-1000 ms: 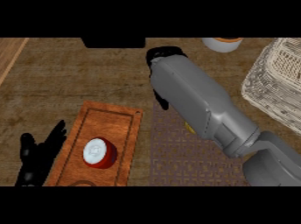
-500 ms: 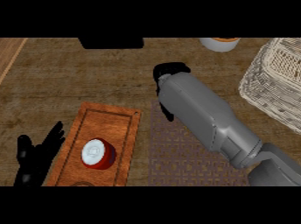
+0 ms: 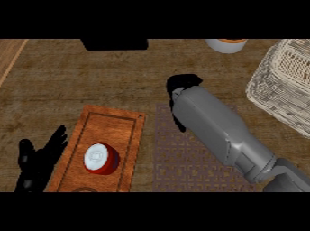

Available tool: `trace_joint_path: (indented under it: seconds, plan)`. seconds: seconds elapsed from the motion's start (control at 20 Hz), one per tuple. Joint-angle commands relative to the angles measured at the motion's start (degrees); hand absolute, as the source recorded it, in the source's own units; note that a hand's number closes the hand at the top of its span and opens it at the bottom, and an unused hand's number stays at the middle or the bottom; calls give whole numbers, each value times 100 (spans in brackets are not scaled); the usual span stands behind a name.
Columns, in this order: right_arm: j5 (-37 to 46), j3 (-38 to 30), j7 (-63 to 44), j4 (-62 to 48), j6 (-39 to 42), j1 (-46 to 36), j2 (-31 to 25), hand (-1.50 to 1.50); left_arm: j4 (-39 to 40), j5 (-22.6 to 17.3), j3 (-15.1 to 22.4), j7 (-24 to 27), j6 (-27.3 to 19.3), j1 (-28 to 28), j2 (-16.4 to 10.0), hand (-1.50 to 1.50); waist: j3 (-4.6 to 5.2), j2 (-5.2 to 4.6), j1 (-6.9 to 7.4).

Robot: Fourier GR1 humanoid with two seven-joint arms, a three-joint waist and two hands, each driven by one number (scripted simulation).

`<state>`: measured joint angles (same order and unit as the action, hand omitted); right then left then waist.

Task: Pick the squash from the placemat and place it in the basket

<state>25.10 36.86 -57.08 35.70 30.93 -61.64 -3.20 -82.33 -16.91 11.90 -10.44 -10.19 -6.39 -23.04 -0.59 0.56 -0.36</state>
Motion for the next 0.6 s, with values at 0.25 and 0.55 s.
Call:
trace_joint_path:
  seconds: [0.25, 0.55]
  plan:
    - [433, -7, -528, 380, 7, 628, 89, -150, 533, 78, -95, -88, 166, 41, 122, 0, 62, -44, -3]
    - [577, -42, -711, -83, 196, 790, 248, -150, 115, 258, 74, -382, -141, 47, 353, 0, 61, -52, 36]
